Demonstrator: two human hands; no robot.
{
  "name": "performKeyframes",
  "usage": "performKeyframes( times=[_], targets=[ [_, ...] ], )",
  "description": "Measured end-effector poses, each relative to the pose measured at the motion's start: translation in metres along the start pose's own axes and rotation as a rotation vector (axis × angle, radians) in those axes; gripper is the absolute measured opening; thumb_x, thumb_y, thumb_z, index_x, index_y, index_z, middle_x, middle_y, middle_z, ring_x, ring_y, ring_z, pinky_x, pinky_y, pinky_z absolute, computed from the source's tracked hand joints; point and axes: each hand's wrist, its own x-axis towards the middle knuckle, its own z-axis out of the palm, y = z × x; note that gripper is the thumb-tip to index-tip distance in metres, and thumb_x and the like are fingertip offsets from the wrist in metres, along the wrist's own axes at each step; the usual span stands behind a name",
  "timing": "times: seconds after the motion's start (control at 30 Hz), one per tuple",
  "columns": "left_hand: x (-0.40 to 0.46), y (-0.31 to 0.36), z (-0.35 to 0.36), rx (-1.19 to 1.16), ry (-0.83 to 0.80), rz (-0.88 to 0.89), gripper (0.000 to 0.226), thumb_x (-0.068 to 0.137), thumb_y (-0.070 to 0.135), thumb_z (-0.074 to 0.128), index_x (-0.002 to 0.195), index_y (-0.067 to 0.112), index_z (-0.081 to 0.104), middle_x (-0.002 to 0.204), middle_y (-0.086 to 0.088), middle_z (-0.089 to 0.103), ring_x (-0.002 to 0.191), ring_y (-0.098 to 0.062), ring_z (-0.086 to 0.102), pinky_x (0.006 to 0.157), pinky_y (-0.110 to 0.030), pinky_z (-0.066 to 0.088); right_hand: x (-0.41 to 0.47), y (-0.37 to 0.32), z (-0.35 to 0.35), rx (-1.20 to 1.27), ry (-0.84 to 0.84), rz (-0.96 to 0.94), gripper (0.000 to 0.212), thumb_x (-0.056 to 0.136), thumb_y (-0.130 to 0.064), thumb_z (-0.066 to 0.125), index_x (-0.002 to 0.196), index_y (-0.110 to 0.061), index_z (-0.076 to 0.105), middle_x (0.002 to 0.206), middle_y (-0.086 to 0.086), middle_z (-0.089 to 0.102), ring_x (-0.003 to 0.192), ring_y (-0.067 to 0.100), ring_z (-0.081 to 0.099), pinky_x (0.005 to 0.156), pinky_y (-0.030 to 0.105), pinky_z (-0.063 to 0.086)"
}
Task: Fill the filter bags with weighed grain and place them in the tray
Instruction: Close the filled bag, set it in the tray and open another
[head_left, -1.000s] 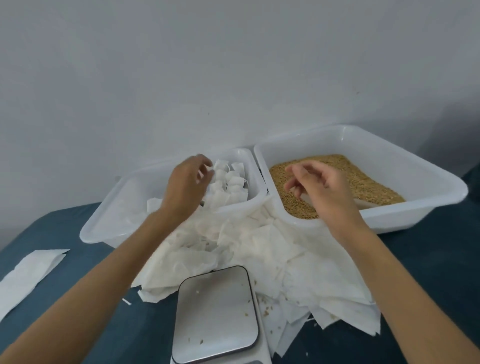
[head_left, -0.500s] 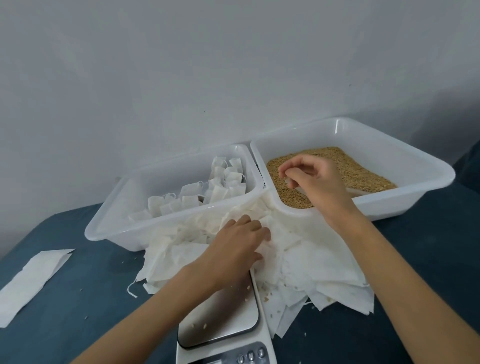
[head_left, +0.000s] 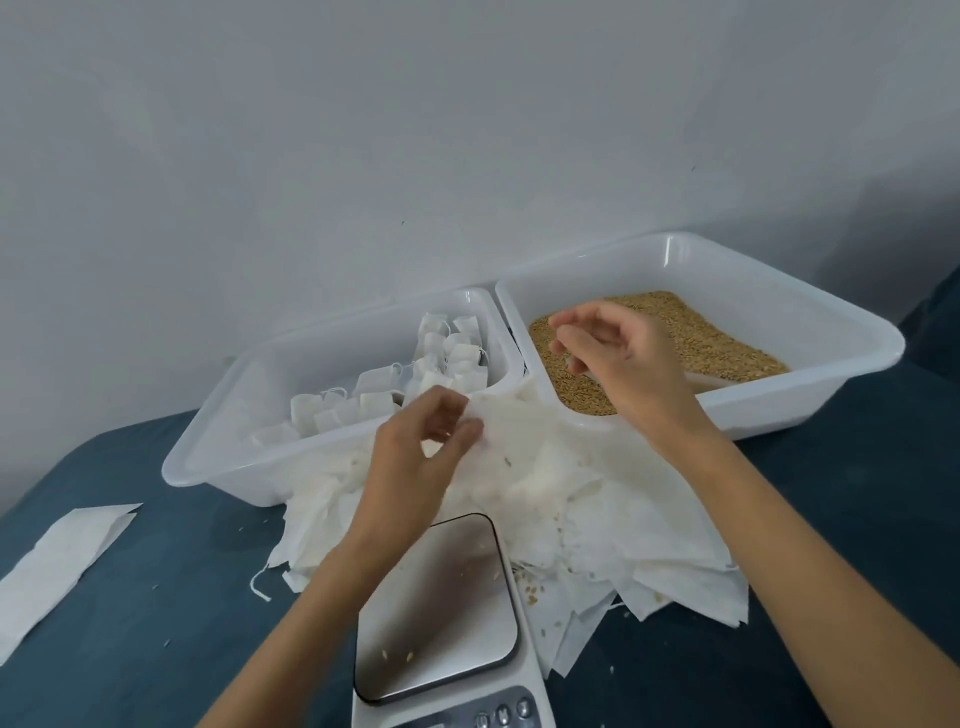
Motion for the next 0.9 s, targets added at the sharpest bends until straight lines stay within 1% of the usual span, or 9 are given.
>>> performKeyframes(
  times=[0.07, 0.13, 0.23, 0.33, 0.47, 0.6, 0.7, 0.8, 0.9],
  targets=[
    [-0.008, -0.002, 0.0, -0.23, 0.057, -0.091, 0.009, 0.097, 0.009, 0.07, 0.089, 0.005, 0.069, 0.083, -0.015, 0.068, 0.079, -0.017, 0.061, 0.075, -0.03, 0.048, -0.006, -0.005, 0.005, -0.008, -0.105, -0.029, 0.022, 0.094, -0.025, 0.071, 0.111, -0.011, 0.072, 0.099, 0.007, 0.075, 0.083, 0.018, 0.07, 0.078, 0.034, 0.056],
    [-0.021, -0.004, 0.003, -0.378, 0.086, -0.139, 0.017, 0.098, 0.012, 0.069, 0.083, 0.005, 0.068, 0.074, -0.012, 0.059, 0.072, -0.015, 0.052, 0.068, -0.026, 0.042, -0.016, -0.006, 0.015, -0.053, -0.302, -0.003, 0.042, 0.086, -0.044, 0.074, 0.122, -0.021, 0.07, 0.106, -0.001, 0.074, 0.095, 0.022, 0.07, 0.084, 0.032, 0.056],
    [-0.032, -0.009, 0.003, -0.458, 0.091, -0.173, 0.024, 0.097, 0.021, 0.069, 0.081, 0.004, 0.065, 0.074, -0.006, 0.056, 0.07, -0.015, 0.049, 0.065, -0.024, 0.04, -0.024, 0.0, 0.027, -0.183, -0.458, 0.016, 0.038, 0.086, -0.036, 0.079, 0.121, -0.023, 0.071, 0.098, -0.002, 0.074, 0.086, 0.017, 0.07, 0.081, 0.028, 0.056],
    [-0.031, -0.013, -0.003, -0.508, 0.127, -0.224, 0.027, 0.098, 0.022, 0.069, 0.075, 0.011, 0.064, 0.072, -0.003, 0.055, 0.066, -0.015, 0.046, 0.06, -0.026, 0.038, -0.023, 0.002, 0.026, -0.07, -0.465, 0.022, 0.009, 0.09, -0.013, 0.076, 0.098, -0.009, 0.074, 0.08, 0.005, 0.074, 0.072, 0.021, 0.071, 0.072, 0.028, 0.059],
    [-0.033, -0.014, -0.005, -0.587, -0.025, -0.286, 0.015, 0.091, 0.03, 0.076, 0.089, 0.015, 0.076, 0.085, -0.003, 0.071, 0.071, -0.016, 0.058, 0.059, -0.029, 0.048, -0.021, 0.007, 0.027, -0.048, -0.361, -0.002, 0.005, 0.091, -0.009, 0.074, 0.091, -0.004, 0.072, 0.069, 0.005, 0.071, 0.061, 0.019, 0.067, 0.065, 0.026, 0.054],
    [-0.034, -0.017, -0.002, -0.615, -0.095, -0.322, 0.016, 0.092, 0.015, 0.077, 0.102, 0.002, 0.078, 0.087, -0.01, 0.073, 0.068, -0.019, 0.062, 0.062, -0.026, 0.052, -0.024, 0.011, 0.033, -0.161, -0.197, -0.072, 0.019, 0.09, -0.009, 0.075, 0.107, -0.014, 0.07, 0.091, -0.002, 0.073, 0.071, 0.016, 0.069, 0.071, 0.028, 0.055],
    [-0.034, -0.02, -0.001, -0.633, -0.007, -0.371, 0.009, 0.094, 0.009, 0.073, 0.097, 0.003, 0.079, 0.077, -0.006, 0.068, 0.063, -0.016, 0.06, 0.061, -0.024, 0.051, -0.032, 0.007, 0.039, -0.354, -0.059, -0.399, 0.021, 0.089, -0.013, 0.076, 0.107, -0.017, 0.065, 0.1, -0.011, 0.063, 0.081, 0.016, 0.064, 0.074, 0.026, 0.053],
    [-0.034, -0.02, -0.002, -0.704, 0.01, -0.379, 0.008, 0.095, 0.007, 0.071, 0.1, 0.006, 0.077, 0.076, -0.006, 0.066, 0.062, -0.017, 0.056, 0.06, -0.023, 0.048, -0.041, 0.006, 0.044, -0.383, -0.244, -0.589, 0.02, 0.087, -0.028, 0.082, 0.096, -0.017, 0.067, 0.092, -0.01, 0.062, 0.081, 0.015, 0.061, 0.073, 0.026, 0.049],
    [-0.034, -0.018, -0.003, -0.707, 0.048, -0.366, 0.029, 0.093, 0.01, 0.076, 0.121, 0.01, 0.066, 0.08, -0.01, 0.07, 0.059, -0.017, 0.056, 0.058, -0.025, 0.047, -0.046, 0.013, 0.049, -0.497, -0.437, -0.517, 0.027, 0.082, -0.037, 0.084, 0.1, -0.021, 0.071, 0.095, -0.014, 0.064, 0.087, 0.013, 0.063, 0.078, 0.033, 0.052]
  ],
)
